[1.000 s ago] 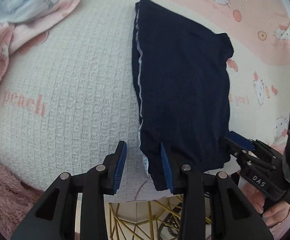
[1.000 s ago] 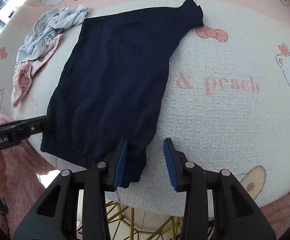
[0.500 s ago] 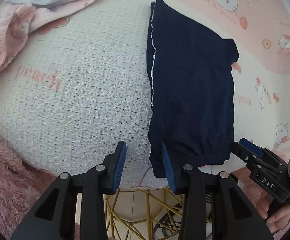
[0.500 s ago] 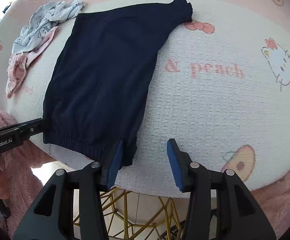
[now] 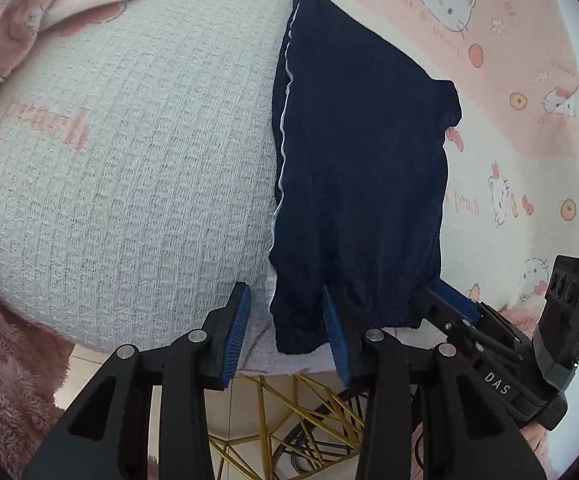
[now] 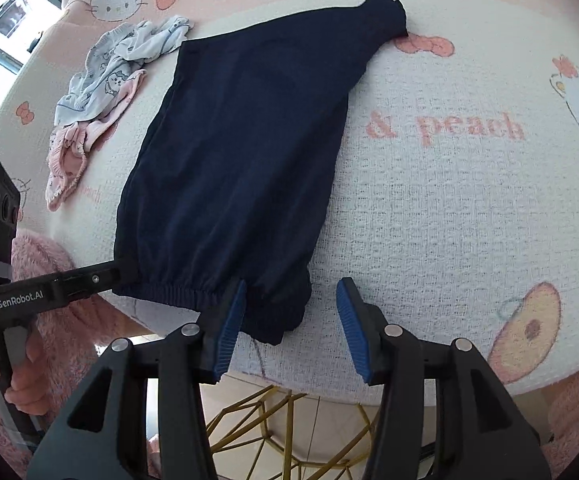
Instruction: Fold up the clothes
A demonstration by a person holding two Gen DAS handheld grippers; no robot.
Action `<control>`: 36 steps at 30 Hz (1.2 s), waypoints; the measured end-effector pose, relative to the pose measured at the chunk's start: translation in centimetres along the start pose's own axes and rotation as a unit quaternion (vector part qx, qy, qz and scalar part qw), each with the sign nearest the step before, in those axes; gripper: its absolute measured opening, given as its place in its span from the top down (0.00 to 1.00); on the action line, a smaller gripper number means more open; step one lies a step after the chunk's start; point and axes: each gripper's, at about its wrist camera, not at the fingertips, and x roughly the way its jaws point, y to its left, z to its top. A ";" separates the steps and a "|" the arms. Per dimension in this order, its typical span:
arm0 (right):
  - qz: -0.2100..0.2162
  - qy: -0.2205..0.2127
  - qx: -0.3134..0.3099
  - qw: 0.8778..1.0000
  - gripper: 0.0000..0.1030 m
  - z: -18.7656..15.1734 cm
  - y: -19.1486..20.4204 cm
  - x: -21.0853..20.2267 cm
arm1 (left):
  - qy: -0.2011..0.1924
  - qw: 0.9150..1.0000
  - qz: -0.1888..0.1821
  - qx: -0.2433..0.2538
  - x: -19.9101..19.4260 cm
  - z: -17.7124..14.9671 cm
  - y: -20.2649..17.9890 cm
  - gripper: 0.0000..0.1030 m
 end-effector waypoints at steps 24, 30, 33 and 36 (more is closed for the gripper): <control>0.113 0.050 0.056 0.991 0.80 -1.3 -0.9 1.4 | 0.003 1.000 0.011 -0.011 0.4 -1.7 0.9 0.82; 0.087 0.020 0.112 0.990 0.73 -1.3 -4.2 -0.3 | 0.009 1.000 0.001 -0.022 0.0 -1.6 2.0 0.81; 0.086 -0.002 0.083 0.993 0.66 -0.9 -3.5 -1.4 | 0.010 1.000 0.005 -0.015 0.3 -1.5 1.6 0.81; 0.109 0.031 0.054 0.992 0.50 -1.1 -2.0 -0.1 | 0.014 1.000 -0.001 -0.014 1.0 -1.2 1.1 0.81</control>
